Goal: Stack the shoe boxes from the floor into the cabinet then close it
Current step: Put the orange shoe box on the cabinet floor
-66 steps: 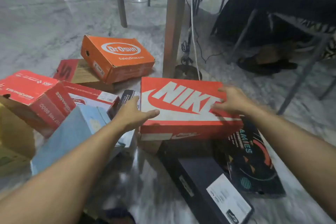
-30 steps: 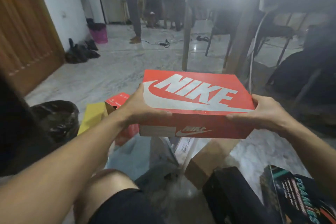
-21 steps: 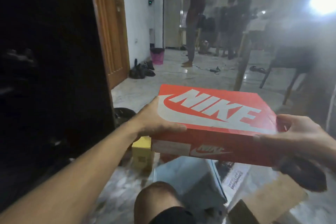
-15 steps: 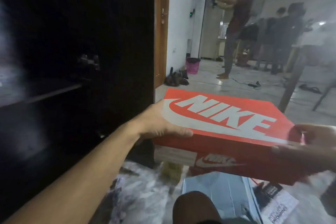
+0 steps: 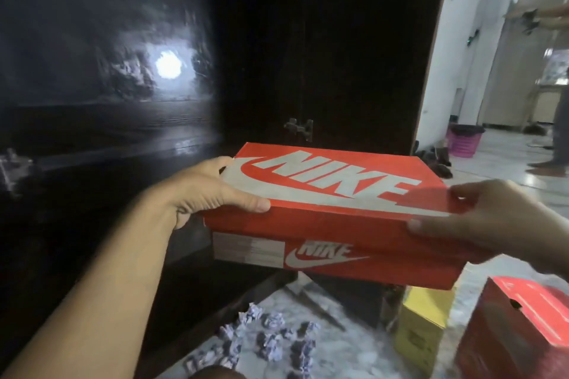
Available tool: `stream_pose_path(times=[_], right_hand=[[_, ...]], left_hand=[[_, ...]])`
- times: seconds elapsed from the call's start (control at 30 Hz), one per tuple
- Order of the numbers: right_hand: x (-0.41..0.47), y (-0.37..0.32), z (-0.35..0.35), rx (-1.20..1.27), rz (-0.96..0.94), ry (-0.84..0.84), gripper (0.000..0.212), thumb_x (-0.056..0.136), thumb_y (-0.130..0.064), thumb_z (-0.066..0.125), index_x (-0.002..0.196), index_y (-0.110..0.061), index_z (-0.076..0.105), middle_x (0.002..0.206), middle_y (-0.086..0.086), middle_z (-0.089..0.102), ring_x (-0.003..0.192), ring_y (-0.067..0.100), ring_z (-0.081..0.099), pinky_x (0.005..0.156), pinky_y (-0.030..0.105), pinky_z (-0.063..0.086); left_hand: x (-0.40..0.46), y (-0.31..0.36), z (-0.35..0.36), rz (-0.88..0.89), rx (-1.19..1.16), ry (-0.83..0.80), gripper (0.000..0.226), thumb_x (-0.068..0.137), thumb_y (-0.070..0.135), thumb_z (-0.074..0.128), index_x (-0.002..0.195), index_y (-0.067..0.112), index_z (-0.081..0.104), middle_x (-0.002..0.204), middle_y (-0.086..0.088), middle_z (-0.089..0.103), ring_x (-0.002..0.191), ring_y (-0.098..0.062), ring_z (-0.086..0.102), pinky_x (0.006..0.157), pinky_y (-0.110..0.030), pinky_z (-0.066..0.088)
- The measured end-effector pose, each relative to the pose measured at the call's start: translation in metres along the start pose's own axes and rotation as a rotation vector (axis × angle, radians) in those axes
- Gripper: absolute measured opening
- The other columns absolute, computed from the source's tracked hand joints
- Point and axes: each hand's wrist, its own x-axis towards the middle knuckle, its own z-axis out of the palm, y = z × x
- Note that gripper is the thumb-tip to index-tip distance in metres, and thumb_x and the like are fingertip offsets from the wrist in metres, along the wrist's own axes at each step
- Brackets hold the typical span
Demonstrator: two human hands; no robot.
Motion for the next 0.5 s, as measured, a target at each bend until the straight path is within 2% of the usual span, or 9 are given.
stream_pose_path(times=[0.07,0.17,0.27,0.33,0.4,0.47,0.5], right_hand=[[0.019,-0.015,0.018,0.010,-0.056,-0.039,0.078,0.022,-0.063,0.084,0.081,-0.016,0.068,0.077,0.009,0.073,0.063,0.027,0.072,0.052,0.044,0.061],[0.048,-0.031,0.043,0.033,-0.107,-0.116,0.082,0.024,-0.062,0.087,0.089,-0.015,0.072,0.079,0.007,0.075,0.066,0.025,0.074,0.054,0.043,0.061],[0.072,-0.037,0.068,0.030,-0.120,-0.193,0.079,0.028,-0.057,0.091,0.091,-0.014,0.073,0.081,0.009,0.076,0.067,0.026,0.074,0.054,0.045,0.061],[0.086,-0.034,0.084,0.019,-0.113,-0.241,0.072,0.032,-0.051,0.093,0.090,-0.012,0.073,0.080,0.012,0.075,0.068,0.028,0.074,0.054,0.047,0.061],[0.100,-0.028,0.098,0.005,-0.098,-0.289,0.065,0.037,-0.045,0.095,0.090,-0.012,0.074,0.078,0.013,0.075,0.069,0.029,0.074,0.055,0.047,0.061],[0.113,-0.017,0.111,-0.007,-0.084,-0.330,0.062,0.038,-0.040,0.095,0.090,-0.013,0.074,0.075,0.011,0.075,0.069,0.028,0.073,0.054,0.044,0.061],[0.120,-0.012,0.116,-0.009,-0.077,-0.344,0.061,0.040,-0.038,0.095,0.091,-0.013,0.074,0.074,0.009,0.075,0.069,0.028,0.073,0.054,0.041,0.060]], left_hand=[[-0.006,-0.009,-0.023,-0.030,-0.041,0.066,0.095,0.021,0.031,0.095,0.110,0.028,0.065,0.095,0.004,0.077,0.101,-0.019,0.068,0.088,-0.038,0.054],[-0.011,-0.022,-0.045,-0.076,-0.096,0.152,0.097,0.020,0.027,0.094,0.111,0.028,0.061,0.092,0.003,0.077,0.096,-0.018,0.068,0.077,-0.032,0.053],[-0.012,-0.040,-0.050,-0.128,-0.107,0.192,0.103,0.021,0.023,0.097,0.116,0.025,0.059,0.101,0.000,0.074,0.099,-0.019,0.067,0.081,-0.033,0.052],[-0.012,-0.053,-0.046,-0.148,-0.118,0.189,0.080,0.036,0.013,0.097,0.107,0.024,0.062,0.093,0.003,0.076,0.094,-0.017,0.068,0.077,-0.030,0.052],[-0.010,-0.064,-0.039,-0.147,-0.118,0.174,0.049,0.054,0.003,0.088,0.089,0.026,0.062,0.072,0.012,0.075,0.079,-0.005,0.069,0.067,-0.023,0.051],[-0.005,-0.073,-0.028,-0.117,-0.119,0.163,0.044,0.064,-0.004,0.083,0.079,0.028,0.057,0.057,0.023,0.068,0.064,0.005,0.064,0.059,-0.015,0.048],[-0.002,-0.078,-0.023,-0.107,-0.119,0.176,0.046,0.065,-0.006,0.083,0.078,0.029,0.055,0.054,0.025,0.066,0.064,0.006,0.061,0.059,-0.013,0.046]])
